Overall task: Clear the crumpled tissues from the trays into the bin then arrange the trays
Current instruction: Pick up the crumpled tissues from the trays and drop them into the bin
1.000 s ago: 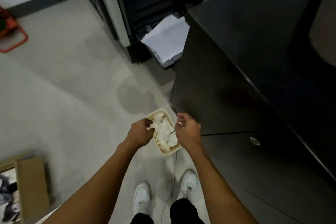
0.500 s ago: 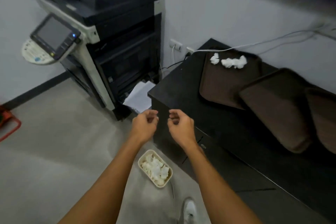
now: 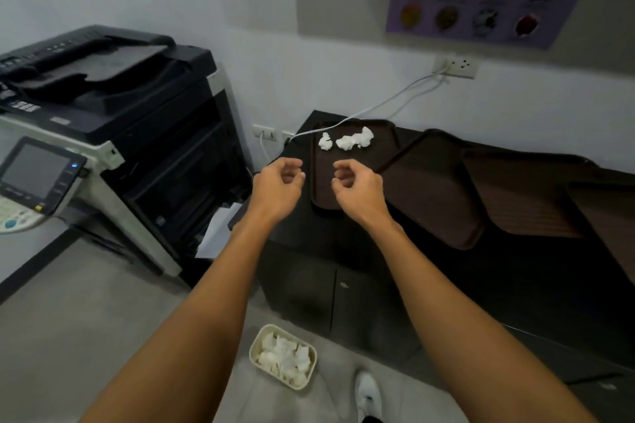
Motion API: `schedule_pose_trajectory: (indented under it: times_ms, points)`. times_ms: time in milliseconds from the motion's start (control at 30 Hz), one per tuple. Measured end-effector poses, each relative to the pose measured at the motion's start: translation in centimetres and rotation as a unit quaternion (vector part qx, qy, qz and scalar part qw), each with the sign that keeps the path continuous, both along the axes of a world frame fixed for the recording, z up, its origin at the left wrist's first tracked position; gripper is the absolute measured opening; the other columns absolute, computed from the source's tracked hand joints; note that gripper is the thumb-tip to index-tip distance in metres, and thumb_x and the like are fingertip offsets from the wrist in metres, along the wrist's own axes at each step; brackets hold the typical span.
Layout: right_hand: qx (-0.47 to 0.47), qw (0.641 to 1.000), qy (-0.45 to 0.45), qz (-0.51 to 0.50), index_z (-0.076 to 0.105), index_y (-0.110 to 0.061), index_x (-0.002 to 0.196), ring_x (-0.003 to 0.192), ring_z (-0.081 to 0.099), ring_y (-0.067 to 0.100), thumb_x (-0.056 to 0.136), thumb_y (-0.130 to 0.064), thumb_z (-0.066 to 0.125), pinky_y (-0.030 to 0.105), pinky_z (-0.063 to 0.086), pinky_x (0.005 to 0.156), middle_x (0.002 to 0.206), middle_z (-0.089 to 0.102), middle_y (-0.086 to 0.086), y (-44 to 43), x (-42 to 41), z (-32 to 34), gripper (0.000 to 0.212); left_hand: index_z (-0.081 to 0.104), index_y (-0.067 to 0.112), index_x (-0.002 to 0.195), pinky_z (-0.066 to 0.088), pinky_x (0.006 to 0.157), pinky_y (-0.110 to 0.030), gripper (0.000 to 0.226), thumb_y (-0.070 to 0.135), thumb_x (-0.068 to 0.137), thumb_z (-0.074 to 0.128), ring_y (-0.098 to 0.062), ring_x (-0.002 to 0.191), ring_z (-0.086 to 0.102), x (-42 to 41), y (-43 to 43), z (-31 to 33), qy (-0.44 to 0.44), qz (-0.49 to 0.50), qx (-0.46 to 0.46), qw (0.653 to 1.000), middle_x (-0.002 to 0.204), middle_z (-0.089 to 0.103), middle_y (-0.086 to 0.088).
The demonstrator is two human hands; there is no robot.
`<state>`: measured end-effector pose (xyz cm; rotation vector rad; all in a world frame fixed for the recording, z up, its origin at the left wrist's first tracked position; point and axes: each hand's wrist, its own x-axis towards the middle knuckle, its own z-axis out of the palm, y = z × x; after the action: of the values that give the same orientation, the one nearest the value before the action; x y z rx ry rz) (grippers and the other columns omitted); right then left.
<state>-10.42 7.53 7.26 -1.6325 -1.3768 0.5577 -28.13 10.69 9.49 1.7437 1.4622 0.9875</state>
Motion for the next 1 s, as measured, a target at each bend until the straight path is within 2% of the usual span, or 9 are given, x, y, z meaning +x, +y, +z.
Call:
schedule_pose_trajectory:
  times_ms: [100,233,333,433,600,667,733,833,1000]
  points:
    - [-0.006,1.000,-0.015,-0.022,0.069,-0.019,0.121,0.084,0.065,0.004,0.090,-0.016,0.070,0.007,0.048,0.076,0.100,0.068,-0.007,1.8,3.1,0.5,0.031,0.068,0.020,0.123,0.046,0.080,-0.012,0.027,0.022,0.097,0.066,0.000,0.095,0.063,2.6,1.9,0.1,0.001,-0.013,0.001,1.000,0.107,0.070,0.007]
    - [-0.030,0.998,-0.027,-0.039,0.069,-0.018,0.122,0.087,0.066,0.006,0.090,-0.015,0.070,0.019,0.055,0.086,0.103,0.068,-0.006,5.3,7.4,0.3,0.033,0.070,0.022,0.118,0.053,0.085,-0.019,0.024,0.022,0.095,0.068,-0.002,0.093,0.066,6.1,5.7,-0.9,0.000,-0.018,-0.007,1.000,0.102,0.071,0.009]
    - [-0.035,0.998,-0.046,-0.041,0.069,-0.017,0.123,0.091,0.065,0.007,0.089,-0.014,0.071,0.023,0.055,0.090,0.104,0.069,-0.004,8.5,10.4,-0.8,0.034,0.070,0.022,0.117,0.054,0.085,-0.017,0.023,0.022,0.094,0.068,-0.002,0.092,0.066,8.9,8.8,-2.2,-0.004,-0.022,-0.013,1.000,0.101,0.071,0.010]
    - [-0.050,0.996,-0.070,-0.030,0.068,-0.017,0.126,0.099,0.064,0.007,0.089,-0.015,0.072,0.020,0.051,0.094,0.111,0.069,-0.002,12.2,13.3,-2.2,0.037,0.069,0.022,0.119,0.047,0.077,-0.007,0.024,0.022,0.096,0.068,0.000,0.093,0.065,11.3,11.9,-3.5,0.003,-0.030,-0.020,0.999,0.103,0.070,0.010]
    - [-0.073,0.990,-0.118,-0.009,0.066,-0.016,0.131,0.099,0.060,0.006,0.088,-0.015,0.073,0.010,0.039,0.089,0.120,0.069,0.001,19.1,17.2,-5.1,0.044,0.068,0.022,0.122,0.045,0.071,-0.002,0.026,0.022,0.096,0.068,0.000,0.095,0.064,14.4,17.1,-6.3,0.007,-0.016,-0.040,0.999,0.108,0.069,0.010]
    - [-0.089,0.984,-0.152,0.010,0.063,-0.015,0.135,0.113,0.061,0.013,0.088,-0.017,0.073,0.010,0.036,0.094,0.129,0.067,0.003,22.0,18.5,-6.5,0.048,0.067,0.021,0.123,0.045,0.070,0.001,0.027,0.021,0.096,0.068,0.001,0.094,0.064,15.6,18.6,-7.6,0.011,-0.014,-0.043,0.999,0.108,0.068,0.010]
    - [-0.114,0.975,-0.187,0.038,0.059,-0.016,0.140,0.127,0.057,0.021,0.088,-0.022,0.075,0.018,0.037,0.105,0.139,0.061,0.006,25.0,19.4,-7.8,0.055,0.067,0.020,0.124,0.045,0.072,0.001,0.028,0.020,0.096,0.068,0.001,0.094,0.063,16.5,19.8,-8.9,0.011,-0.009,-0.047,0.999,0.109,0.067,0.009]
    - [-0.138,0.968,-0.198,0.066,0.053,-0.021,0.146,0.136,0.050,0.024,0.084,-0.025,0.080,0.030,0.037,0.115,0.147,0.054,0.005,28.8,20.0,-9.5,0.069,0.067,0.018,0.124,0.046,0.078,0.000,0.028,0.019,0.095,0.068,0.000,0.096,0.063,17.3,21.1,-10.6,0.011,0.005,-0.051,0.999,0.110,0.067,0.008]
    - [-0.140,0.956,-0.232,0.112,0.049,-0.025,0.150,0.138,0.041,0.031,0.083,-0.023,0.080,0.034,0.030,0.118,0.153,0.046,0.009,33.0,19.9,-11.9,0.074,0.067,0.017,0.125,0.050,0.091,-0.011,0.031,0.020,0.094,0.068,-0.002,0.100,0.064,17.6,23.3,-12.4,0.025,0.022,-0.054,0.998,0.110,0.068,0.009]
